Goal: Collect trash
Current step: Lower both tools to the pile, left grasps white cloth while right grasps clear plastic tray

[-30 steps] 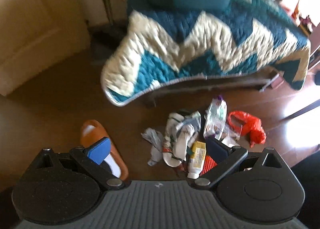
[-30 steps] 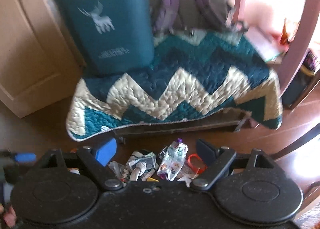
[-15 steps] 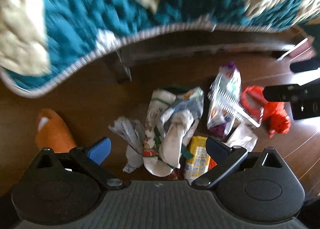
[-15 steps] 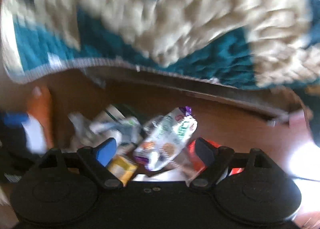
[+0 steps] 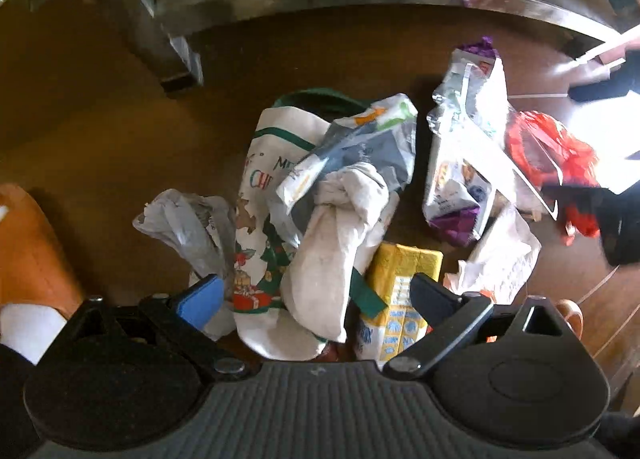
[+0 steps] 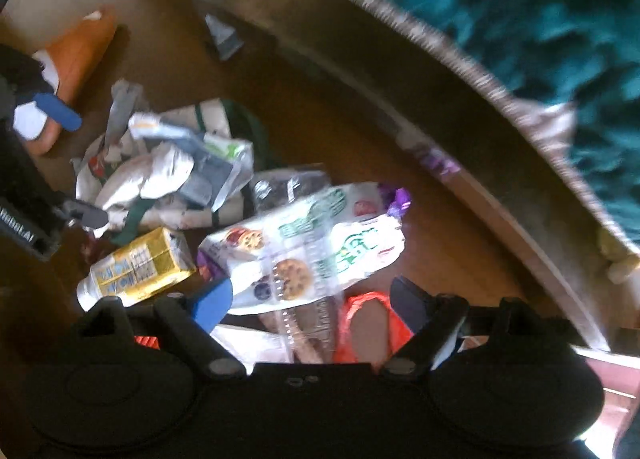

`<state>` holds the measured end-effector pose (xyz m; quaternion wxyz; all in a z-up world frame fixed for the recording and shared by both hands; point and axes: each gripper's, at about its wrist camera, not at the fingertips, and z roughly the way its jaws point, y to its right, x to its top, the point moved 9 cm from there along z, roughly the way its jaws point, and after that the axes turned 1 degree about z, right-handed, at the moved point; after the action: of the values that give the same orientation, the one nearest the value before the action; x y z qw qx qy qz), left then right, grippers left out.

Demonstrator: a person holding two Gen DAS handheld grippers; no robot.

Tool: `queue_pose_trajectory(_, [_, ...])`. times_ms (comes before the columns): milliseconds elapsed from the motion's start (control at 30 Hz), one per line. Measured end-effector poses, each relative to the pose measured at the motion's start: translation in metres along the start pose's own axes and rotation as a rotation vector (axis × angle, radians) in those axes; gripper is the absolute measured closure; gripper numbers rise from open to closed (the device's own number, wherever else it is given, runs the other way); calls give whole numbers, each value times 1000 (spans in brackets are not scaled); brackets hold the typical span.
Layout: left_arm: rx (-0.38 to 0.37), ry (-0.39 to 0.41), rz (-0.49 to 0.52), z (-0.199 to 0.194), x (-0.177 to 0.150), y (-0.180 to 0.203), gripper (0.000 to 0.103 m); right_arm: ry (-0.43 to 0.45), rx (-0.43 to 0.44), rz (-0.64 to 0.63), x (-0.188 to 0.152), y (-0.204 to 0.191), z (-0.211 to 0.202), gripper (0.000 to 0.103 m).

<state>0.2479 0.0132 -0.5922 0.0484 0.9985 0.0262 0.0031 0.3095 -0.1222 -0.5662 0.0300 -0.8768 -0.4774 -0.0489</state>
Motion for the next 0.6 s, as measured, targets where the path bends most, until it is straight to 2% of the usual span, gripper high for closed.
queue_pose_trajectory(167, [-40,-36,-34,19,1,-2,15,-24,9,-50,-3,-16,27,20])
queue_pose_trajectory(267, [-48,-59,-13,30,-1,2,29,-31,12,-55,-6,-17,37,21])
queue_pose_trajectory(367, [-40,-67,4,37,-2,7,34,-36,5,-63,-9,-18,44,22])
queue_pose_trajectory(400, [-41,-67,6,38,-2,7,41,-34,8,-63,-9,-18,46,22])
queue_pose_trajectory(533, [-53,-74,0,44,0,8,50,-17,13,-33,-6,-15,48,25])
queue_pose_trajectory(600, [-56,-78,-1,46,-1,9,65,-10,5,-26,-5,-13,49,30])
